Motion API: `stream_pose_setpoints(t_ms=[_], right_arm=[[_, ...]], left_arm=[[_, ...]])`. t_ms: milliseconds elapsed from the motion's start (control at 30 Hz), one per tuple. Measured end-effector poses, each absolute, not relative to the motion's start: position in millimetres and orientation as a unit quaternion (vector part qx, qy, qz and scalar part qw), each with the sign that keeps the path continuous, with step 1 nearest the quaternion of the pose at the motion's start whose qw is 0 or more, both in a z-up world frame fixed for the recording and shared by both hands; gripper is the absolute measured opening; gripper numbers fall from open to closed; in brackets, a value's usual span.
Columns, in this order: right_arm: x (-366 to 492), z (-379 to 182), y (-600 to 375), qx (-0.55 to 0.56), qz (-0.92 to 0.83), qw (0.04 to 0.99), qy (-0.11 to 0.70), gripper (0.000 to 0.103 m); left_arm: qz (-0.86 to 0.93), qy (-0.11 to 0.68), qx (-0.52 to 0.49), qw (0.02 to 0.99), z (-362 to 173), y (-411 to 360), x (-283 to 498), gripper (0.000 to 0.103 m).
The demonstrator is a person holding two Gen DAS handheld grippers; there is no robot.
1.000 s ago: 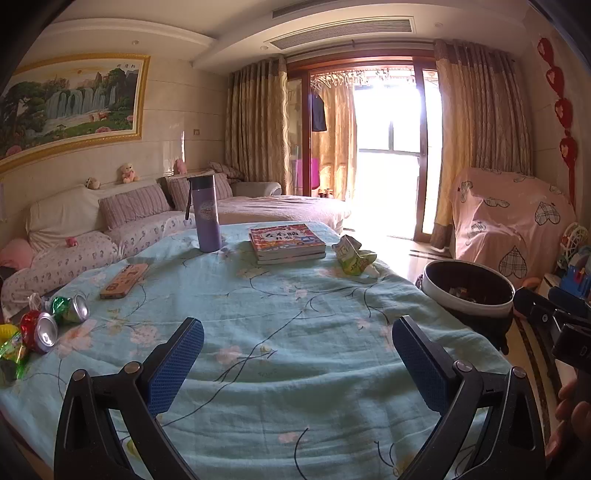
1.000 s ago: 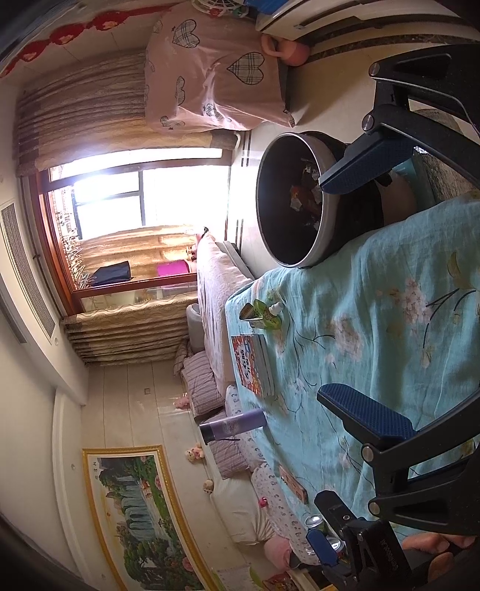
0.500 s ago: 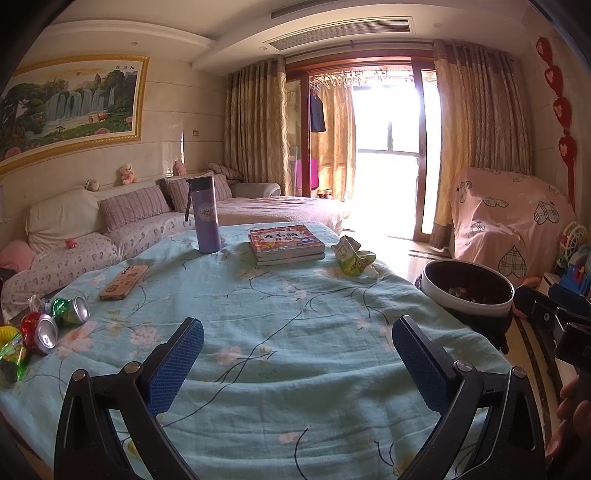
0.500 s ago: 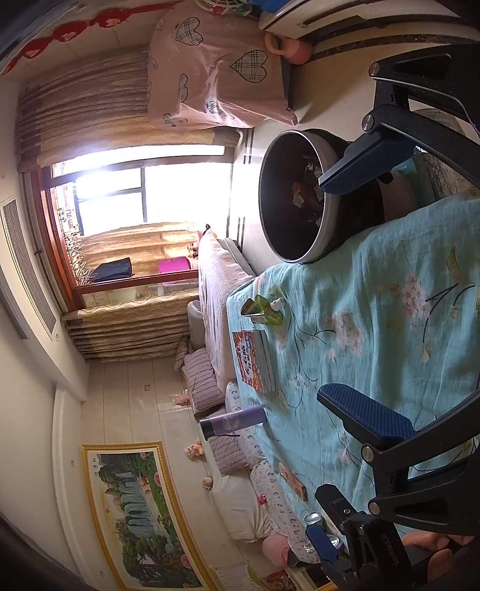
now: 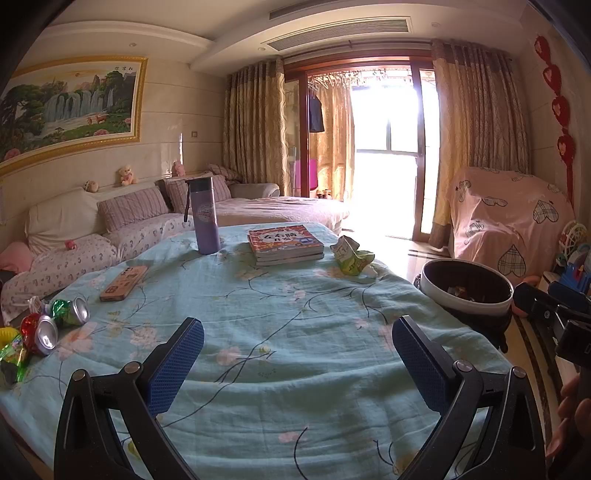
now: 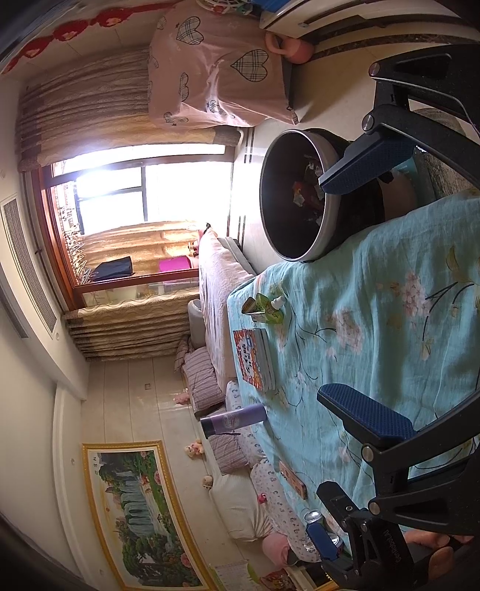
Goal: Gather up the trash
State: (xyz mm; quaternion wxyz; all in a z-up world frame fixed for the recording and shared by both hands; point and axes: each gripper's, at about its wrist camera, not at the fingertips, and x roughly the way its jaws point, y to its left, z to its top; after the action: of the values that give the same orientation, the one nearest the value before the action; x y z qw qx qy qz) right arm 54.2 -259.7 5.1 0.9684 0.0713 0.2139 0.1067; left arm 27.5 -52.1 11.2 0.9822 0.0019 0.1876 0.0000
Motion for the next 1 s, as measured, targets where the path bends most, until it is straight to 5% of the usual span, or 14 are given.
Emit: stream_pose_setpoints(t_ms=[1000], right_arm=[[54.0,9.2,-257.0,0.073,0.111,0.968,0.214,0.103]], left_arm=[[-0.004,0.189,0.003,0.982,10.7,-52.8,29.5,0.102]])
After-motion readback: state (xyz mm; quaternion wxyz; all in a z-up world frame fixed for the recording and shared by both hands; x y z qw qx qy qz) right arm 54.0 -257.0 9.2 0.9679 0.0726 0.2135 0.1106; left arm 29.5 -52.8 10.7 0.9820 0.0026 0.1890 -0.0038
